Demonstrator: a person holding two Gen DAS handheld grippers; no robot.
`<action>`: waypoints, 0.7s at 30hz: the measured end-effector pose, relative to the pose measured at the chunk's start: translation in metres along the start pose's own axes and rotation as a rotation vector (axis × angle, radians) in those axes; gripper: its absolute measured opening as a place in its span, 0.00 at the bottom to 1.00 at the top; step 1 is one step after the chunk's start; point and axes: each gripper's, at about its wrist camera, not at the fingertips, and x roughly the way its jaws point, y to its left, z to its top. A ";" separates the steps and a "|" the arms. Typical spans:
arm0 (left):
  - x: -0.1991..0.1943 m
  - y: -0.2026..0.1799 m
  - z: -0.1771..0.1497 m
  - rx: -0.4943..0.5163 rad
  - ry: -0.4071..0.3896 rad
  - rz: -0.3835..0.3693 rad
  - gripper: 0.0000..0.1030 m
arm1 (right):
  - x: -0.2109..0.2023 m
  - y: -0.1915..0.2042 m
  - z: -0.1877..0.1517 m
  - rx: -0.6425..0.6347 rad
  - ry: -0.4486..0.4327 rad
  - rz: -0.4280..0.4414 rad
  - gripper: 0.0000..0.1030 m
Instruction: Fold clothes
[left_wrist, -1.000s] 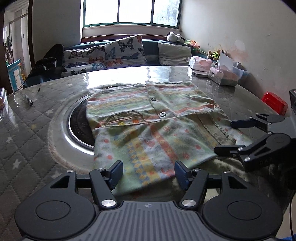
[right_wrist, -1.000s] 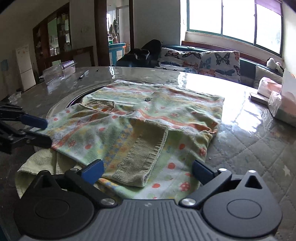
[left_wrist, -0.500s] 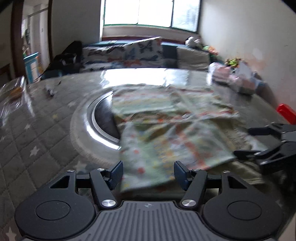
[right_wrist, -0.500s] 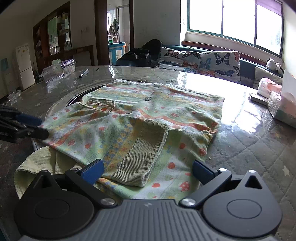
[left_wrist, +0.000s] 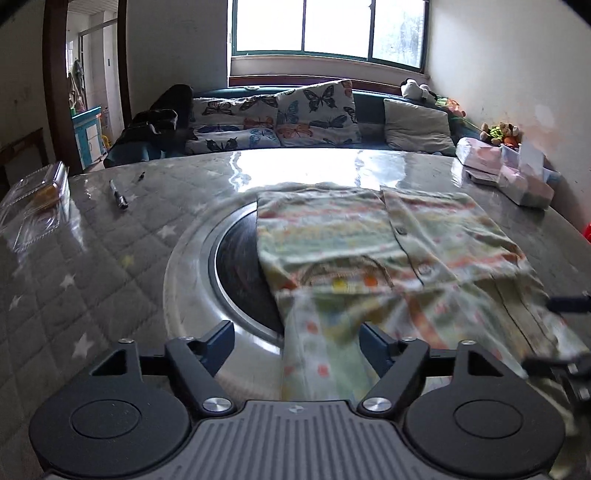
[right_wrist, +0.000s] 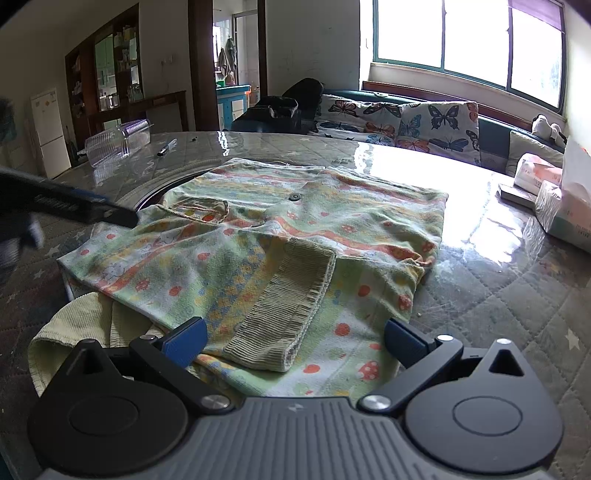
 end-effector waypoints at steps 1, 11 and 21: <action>0.006 -0.001 0.003 0.003 0.000 0.002 0.78 | 0.000 0.000 0.000 0.001 0.000 0.000 1.00; 0.041 0.014 0.004 -0.004 0.038 0.107 0.99 | 0.001 0.000 0.000 0.004 0.000 0.003 1.00; -0.001 0.010 -0.007 0.022 0.015 0.042 1.00 | 0.001 0.000 0.001 0.000 0.003 0.001 1.00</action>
